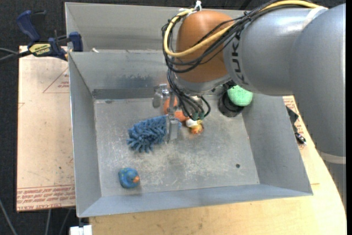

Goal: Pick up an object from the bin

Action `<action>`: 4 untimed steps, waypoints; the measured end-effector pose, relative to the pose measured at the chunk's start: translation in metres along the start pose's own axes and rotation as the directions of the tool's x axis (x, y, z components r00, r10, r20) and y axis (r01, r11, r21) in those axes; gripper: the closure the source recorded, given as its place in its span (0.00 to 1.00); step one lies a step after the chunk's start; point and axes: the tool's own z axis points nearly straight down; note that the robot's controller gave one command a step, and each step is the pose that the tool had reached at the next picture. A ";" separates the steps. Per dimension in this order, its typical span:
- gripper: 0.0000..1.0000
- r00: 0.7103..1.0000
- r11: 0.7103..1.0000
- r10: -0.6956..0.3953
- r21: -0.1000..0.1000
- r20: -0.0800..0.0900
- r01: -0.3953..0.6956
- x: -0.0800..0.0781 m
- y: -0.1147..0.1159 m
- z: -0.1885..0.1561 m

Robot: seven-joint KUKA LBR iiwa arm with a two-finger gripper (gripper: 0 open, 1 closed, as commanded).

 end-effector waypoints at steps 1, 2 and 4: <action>0.00 0.994 0.994 -0.108 -0.001 0.003 0.108 0.010 -0.003 0.045; 1.00 1.000 1.000 -0.028 -0.002 0.003 0.028 -0.004 0.015 0.070; 1.00 1.000 1.000 0.001 -0.004 0.008 -0.001 -0.016 0.020 -0.062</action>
Offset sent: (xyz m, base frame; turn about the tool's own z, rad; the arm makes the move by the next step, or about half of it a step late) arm 0.0022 0.0146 -0.0703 -0.0280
